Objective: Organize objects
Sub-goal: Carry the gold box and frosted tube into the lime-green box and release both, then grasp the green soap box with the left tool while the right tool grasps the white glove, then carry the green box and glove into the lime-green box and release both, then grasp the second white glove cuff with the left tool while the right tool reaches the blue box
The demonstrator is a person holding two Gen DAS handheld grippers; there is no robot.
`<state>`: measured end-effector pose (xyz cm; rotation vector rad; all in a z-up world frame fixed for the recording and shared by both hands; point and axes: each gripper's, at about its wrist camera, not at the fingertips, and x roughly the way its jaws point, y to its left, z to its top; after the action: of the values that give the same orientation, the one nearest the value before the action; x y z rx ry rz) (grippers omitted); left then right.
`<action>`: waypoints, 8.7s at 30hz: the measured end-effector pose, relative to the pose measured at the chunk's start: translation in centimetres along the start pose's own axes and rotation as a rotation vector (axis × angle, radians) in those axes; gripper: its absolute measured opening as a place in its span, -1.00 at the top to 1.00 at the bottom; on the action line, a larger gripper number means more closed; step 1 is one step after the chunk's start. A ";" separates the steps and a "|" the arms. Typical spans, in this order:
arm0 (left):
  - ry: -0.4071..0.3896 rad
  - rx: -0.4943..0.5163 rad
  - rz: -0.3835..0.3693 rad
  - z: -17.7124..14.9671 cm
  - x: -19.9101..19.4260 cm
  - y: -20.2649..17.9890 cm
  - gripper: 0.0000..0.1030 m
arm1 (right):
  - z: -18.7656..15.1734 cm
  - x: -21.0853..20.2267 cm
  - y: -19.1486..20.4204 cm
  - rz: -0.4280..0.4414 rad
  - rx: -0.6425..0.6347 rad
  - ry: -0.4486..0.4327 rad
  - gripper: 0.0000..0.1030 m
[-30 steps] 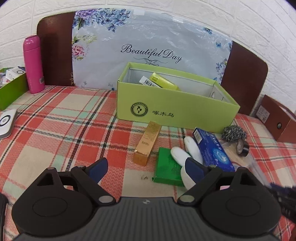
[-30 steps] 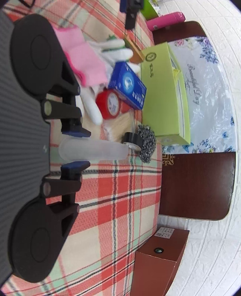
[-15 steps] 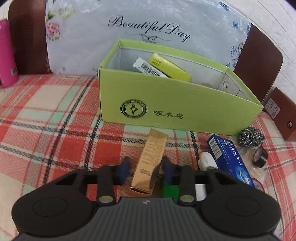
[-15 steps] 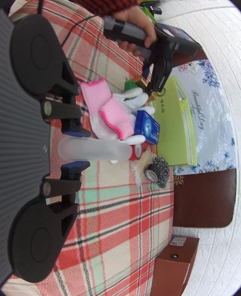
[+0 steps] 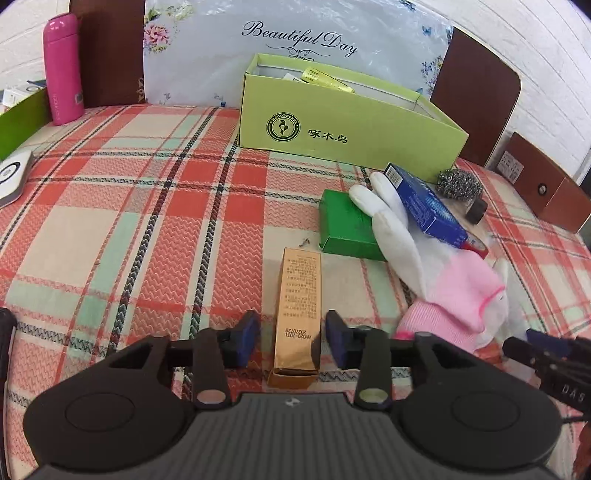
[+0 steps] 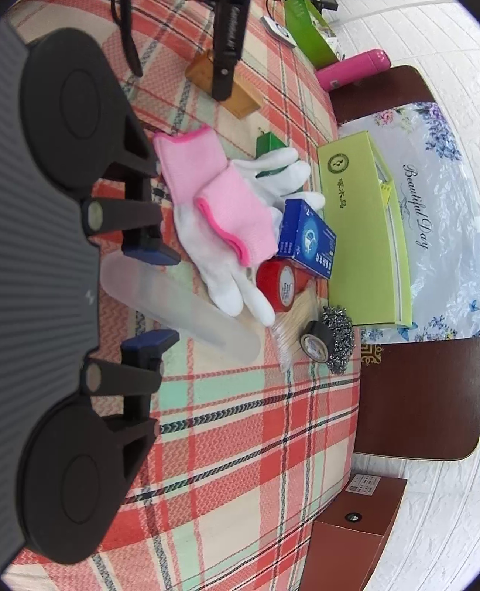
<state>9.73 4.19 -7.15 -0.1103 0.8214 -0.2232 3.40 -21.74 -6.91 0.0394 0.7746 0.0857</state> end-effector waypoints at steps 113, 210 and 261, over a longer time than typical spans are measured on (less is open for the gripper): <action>-0.061 -0.065 -0.014 0.8 -1.3 -1.7 -0.85 | 2.8 2.7 3.5 0.128 -0.134 -0.180 0.70; -0.283 -0.026 -0.097 23.6 9.7 -7.3 -0.71 | 24.7 16.1 -1.9 0.229 -0.123 -0.162 0.61; -0.100 0.059 0.003 3.1 -0.7 -7.2 -0.73 | 1.2 0.0 -0.4 -0.078 -0.072 -0.168 -1.00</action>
<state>10.41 -2.58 -3.27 -0.0640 0.7146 -0.2370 4.23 -22.12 -6.07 -0.0512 0.6044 0.0350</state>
